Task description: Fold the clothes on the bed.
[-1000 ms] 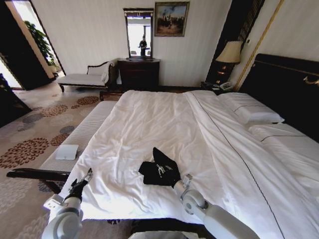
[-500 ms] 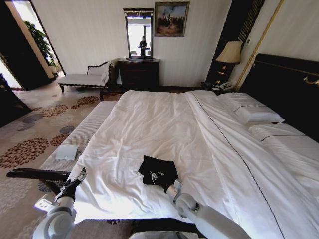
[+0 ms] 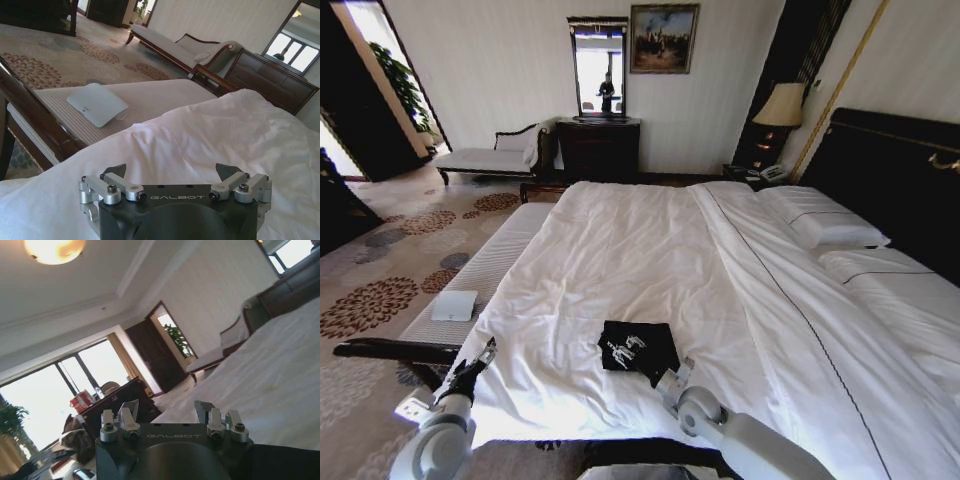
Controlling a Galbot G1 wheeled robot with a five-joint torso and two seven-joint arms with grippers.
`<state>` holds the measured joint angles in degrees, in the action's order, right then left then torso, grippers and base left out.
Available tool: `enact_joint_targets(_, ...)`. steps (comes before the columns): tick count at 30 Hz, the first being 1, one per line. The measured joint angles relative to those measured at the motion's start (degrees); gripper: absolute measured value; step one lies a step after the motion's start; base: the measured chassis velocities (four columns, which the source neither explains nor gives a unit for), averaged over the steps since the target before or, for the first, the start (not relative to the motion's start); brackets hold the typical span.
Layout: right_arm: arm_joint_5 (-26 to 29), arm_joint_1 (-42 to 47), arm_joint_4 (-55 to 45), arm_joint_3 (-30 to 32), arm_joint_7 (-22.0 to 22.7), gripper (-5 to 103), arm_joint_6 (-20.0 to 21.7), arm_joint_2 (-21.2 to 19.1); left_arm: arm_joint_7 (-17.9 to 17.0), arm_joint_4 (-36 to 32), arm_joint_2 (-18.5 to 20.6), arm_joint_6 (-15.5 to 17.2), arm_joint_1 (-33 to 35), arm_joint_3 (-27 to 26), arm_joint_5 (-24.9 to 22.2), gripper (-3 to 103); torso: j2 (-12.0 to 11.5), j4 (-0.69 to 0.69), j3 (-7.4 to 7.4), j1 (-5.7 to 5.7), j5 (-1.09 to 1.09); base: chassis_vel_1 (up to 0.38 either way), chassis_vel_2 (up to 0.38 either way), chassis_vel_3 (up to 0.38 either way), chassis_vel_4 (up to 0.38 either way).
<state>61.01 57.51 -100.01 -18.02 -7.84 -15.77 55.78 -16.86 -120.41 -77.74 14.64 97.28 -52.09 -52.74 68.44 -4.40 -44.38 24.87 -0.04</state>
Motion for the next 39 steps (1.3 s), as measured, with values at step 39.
enact_joint_targets(39,-7.9,-0.3,-2.4,23.8,13.7,100,2.3,1.2,4.7,-5.1,1.8,-5.2,-1.0,2.7,9.2,100,0.0,-0.02,-0.01,0.01,0.0,0.0,0.0,0.0,0.0)
